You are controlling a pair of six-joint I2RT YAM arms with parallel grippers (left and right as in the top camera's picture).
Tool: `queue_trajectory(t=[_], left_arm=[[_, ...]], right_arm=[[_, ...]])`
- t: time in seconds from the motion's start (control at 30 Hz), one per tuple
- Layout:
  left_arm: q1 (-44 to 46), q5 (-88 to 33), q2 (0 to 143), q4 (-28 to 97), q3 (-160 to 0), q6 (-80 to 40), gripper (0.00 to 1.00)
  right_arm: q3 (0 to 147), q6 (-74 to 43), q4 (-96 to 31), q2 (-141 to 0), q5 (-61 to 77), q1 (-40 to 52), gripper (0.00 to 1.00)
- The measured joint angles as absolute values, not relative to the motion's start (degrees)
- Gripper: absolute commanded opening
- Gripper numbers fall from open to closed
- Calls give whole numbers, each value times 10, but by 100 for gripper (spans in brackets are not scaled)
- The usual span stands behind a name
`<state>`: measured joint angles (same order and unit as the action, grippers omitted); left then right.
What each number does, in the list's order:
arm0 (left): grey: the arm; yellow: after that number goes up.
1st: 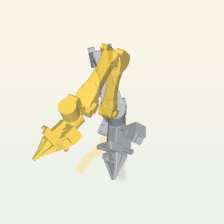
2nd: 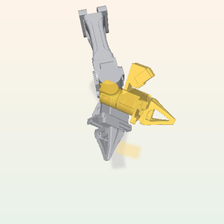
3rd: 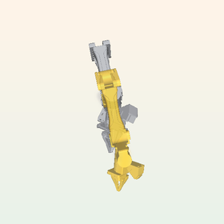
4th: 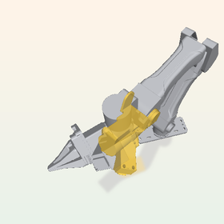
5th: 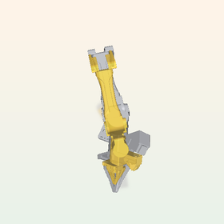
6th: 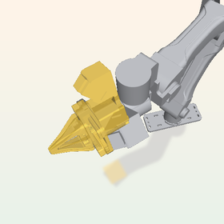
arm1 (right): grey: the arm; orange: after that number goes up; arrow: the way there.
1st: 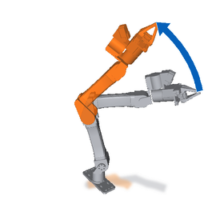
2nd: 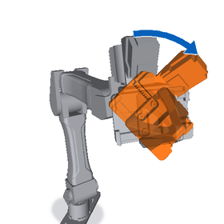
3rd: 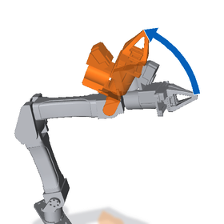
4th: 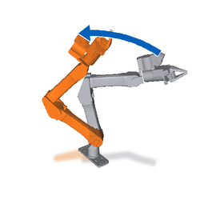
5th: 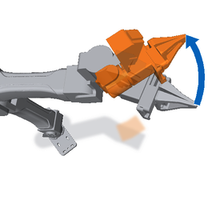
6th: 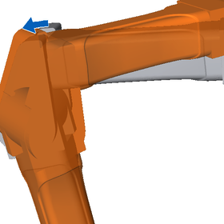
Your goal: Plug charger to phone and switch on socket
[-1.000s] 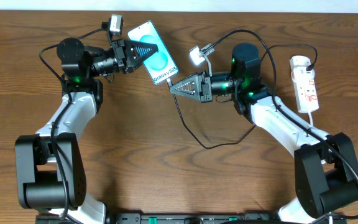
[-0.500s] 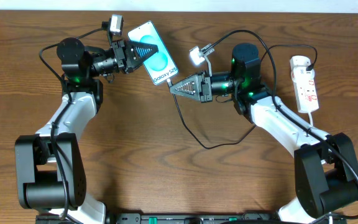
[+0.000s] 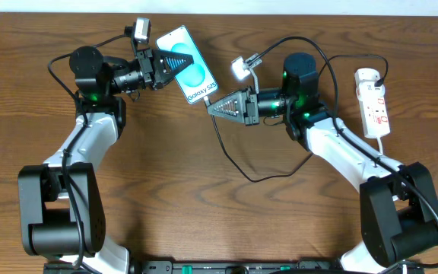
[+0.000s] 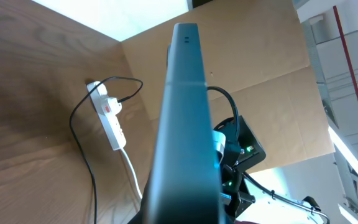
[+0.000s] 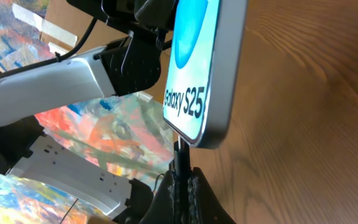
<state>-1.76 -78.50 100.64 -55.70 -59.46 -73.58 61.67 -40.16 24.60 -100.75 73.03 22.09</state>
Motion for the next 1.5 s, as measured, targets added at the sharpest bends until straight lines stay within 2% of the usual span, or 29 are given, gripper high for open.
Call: queue_trajectory(t=[1.5], left_arm=[[-18,-797,1006,-594,-595,-737,7]], right_arm=[[617,-401,247,-1007,729,222,1]])
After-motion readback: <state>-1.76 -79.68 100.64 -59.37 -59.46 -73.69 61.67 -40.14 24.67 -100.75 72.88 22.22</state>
